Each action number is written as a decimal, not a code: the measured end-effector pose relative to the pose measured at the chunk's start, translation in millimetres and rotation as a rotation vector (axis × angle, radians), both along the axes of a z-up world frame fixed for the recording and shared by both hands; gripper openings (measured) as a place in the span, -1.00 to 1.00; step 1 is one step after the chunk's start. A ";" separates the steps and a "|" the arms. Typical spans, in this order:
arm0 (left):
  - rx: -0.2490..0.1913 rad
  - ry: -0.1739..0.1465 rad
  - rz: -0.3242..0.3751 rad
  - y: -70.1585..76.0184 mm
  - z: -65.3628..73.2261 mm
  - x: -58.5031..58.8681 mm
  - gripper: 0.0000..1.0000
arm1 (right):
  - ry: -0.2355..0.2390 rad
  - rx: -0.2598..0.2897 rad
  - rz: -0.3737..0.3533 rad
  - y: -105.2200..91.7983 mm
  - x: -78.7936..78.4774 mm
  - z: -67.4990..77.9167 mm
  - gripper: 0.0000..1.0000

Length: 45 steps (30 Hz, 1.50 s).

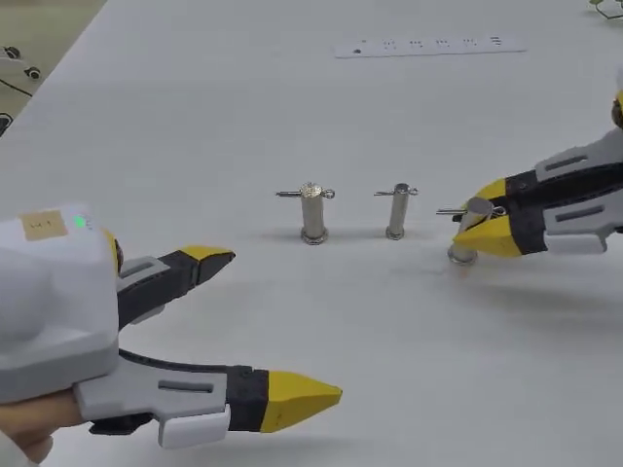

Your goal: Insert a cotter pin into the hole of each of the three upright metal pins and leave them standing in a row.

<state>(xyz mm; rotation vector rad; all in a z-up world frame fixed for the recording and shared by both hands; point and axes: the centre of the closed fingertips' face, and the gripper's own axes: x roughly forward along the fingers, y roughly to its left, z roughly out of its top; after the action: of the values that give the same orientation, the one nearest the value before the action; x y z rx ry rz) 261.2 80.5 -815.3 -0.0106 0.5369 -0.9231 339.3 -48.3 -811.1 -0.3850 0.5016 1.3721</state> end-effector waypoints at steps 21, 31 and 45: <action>-0.004 -0.007 0.026 8.0 2.0 -1.8 0.99 | 0.046 0.028 -0.101 -22.4 33.1 -13.3 -0.73; 0.000 -0.005 0.026 7.5 1.1 -2.0 0.99 | 0.043 0.028 -0.109 -22.0 34.9 -14.8 -0.73; 0.004 -0.004 0.034 9.3 0.2 -4.8 0.99 | 0.024 0.025 -0.062 -21.0 30.3 -17.7 -0.73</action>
<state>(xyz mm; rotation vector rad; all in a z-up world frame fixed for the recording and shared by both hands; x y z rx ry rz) 256.5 89.8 -815.2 -0.0138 0.5330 -0.8889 369.6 -69.3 -828.7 -0.3304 0.5118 1.3234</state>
